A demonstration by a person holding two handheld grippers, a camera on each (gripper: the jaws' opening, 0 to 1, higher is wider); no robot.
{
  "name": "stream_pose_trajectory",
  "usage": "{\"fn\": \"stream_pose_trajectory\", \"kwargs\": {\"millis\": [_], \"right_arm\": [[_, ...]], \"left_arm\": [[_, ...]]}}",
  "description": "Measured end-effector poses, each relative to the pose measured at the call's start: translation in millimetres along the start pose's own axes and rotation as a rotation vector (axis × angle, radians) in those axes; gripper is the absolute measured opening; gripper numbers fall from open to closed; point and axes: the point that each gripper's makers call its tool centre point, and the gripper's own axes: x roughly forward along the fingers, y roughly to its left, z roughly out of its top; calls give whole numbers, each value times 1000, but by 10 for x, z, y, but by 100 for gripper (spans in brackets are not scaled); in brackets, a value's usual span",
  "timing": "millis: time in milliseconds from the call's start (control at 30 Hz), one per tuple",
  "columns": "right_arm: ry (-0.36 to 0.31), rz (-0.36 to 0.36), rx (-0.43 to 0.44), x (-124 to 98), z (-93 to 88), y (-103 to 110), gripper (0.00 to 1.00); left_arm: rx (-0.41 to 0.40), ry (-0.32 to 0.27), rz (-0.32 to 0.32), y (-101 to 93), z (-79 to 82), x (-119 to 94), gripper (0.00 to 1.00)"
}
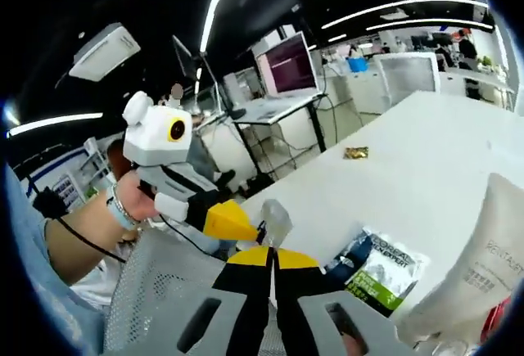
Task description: Arrange the skincare products in the storage area until every visible bottle or jar stands upright without overlapping.
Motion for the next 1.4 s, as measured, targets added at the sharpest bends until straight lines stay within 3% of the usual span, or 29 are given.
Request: {"fn": "stream_pose_trajectory", "kwargs": {"millis": [167,300,633,900,967,1033,1267,1400], "right_arm": [[46,18,4,194,-164,4,0],[87,17,18,332,-317,-42,0],[172,-33,5,551,-547,-191,0],[193,-47,39,511,-642,-241,0],[187,-91,23,485,-652,-333,0],[180,-94,20,458,-642,-356,0],[175,-83,89,435,-643,-391,0],[182,-85,102,405,-688,-387,0]], "left_arm": [[-72,88,53,178,-208,42,0],[-39,142,82,266,-336,126,0],[18,256,121,536,-455,348,0],[37,276,124,629,-521,369,0],[44,312,167,730,-580,345,0],[40,330,159,731,-621,361,0],[51,308,135,690,-624,418,0],[75,327,153,712,-619,401,1]]}}
